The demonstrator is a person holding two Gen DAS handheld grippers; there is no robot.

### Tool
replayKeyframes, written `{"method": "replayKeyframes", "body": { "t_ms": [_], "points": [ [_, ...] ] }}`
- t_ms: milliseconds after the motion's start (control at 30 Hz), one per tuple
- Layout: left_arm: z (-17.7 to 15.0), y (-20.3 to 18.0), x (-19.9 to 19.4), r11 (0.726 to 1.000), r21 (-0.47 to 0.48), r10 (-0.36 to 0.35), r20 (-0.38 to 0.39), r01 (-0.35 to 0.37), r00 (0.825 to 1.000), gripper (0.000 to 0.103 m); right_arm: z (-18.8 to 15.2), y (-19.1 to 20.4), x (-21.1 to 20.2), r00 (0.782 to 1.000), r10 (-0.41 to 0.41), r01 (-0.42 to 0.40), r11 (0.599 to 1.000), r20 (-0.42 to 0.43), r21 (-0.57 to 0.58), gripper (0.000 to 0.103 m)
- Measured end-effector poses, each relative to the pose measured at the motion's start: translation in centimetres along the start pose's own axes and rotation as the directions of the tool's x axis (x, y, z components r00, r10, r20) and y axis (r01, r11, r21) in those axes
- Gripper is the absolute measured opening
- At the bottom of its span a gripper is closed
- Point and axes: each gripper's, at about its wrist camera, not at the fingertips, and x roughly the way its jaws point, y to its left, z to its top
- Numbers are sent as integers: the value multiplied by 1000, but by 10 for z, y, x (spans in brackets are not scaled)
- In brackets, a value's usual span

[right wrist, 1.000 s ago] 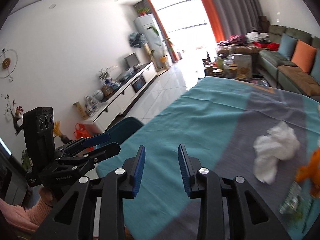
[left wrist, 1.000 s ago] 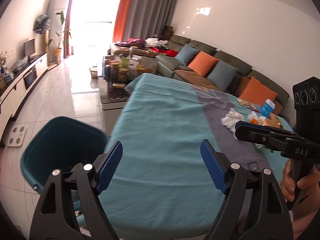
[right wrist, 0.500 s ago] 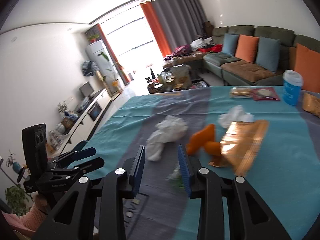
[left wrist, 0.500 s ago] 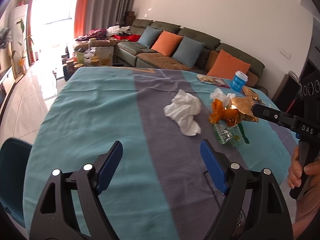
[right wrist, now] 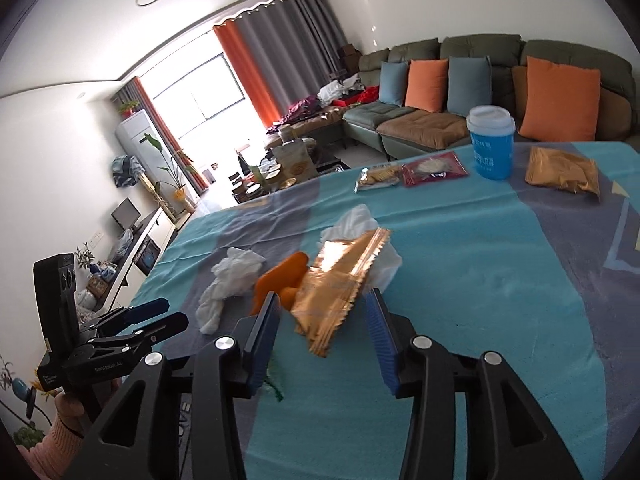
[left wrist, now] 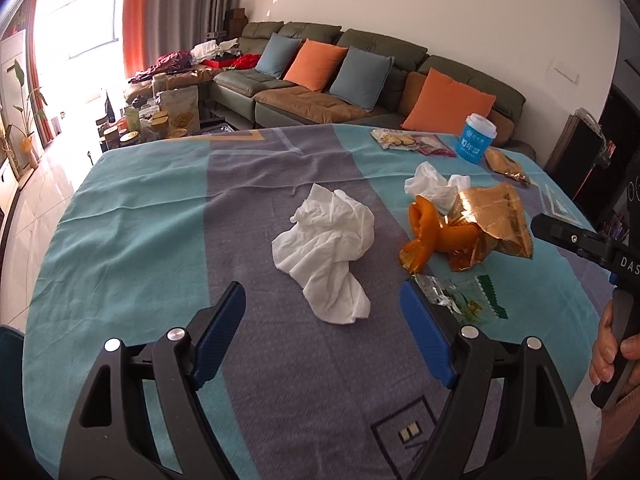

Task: Collect trash
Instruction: 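Grasp the white tissue with the left gripper while the right gripper grasps the gold wrapper, then carry the tissue and gold wrapper over the teal bin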

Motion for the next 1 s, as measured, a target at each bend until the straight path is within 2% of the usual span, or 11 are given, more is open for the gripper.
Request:
{"method": "replayKeyframes", "body": {
  "t_ms": [267, 333, 367, 433, 567, 633, 767, 833, 1000],
  "points": [
    [15, -2, 30, 1000, 6, 13, -48, -13, 999, 76, 3, -14, 19, 999, 42, -41, 998, -23, 49, 41],
    [19, -3, 36, 1000, 5, 11, -61, -11, 998, 73, 3, -14, 20, 998, 53, -51, 997, -28, 54, 30],
    [20, -4, 39, 1000, 4, 11, -67, -11, 998, 71, 4, -15, 20, 998, 58, -56, 997, -26, 59, 29],
    [22, -5, 45, 1000, 3, 20, -81, -19, 997, 66, 4, -15, 20, 998, 64, -62, 996, -25, 63, 24],
    [23, -5, 53, 1000, -1, 23, -105, -23, 994, 54, 4, -16, 18, 997, 70, -68, 995, -22, 68, 21],
    [22, -6, 55, 999, 6, 34, -107, -33, 994, 49, 4, -16, 15, 997, 74, -72, 995, -19, 74, 11],
    [21, -7, 53, 1000, 10, 27, -106, -26, 994, 37, 4, -18, 11, 997, 82, -81, 993, -9, 82, 8],
    [21, -6, 52, 1000, 6, 19, -108, -19, 994, 27, 5, -16, 8, 997, 80, -79, 994, -1, 76, 6],
    [18, -1, 45, 1000, -12, -2, -100, 1, 995, 17, 6, -11, 2, 996, 89, -90, 994, 13, 65, 4]
  ]
}}
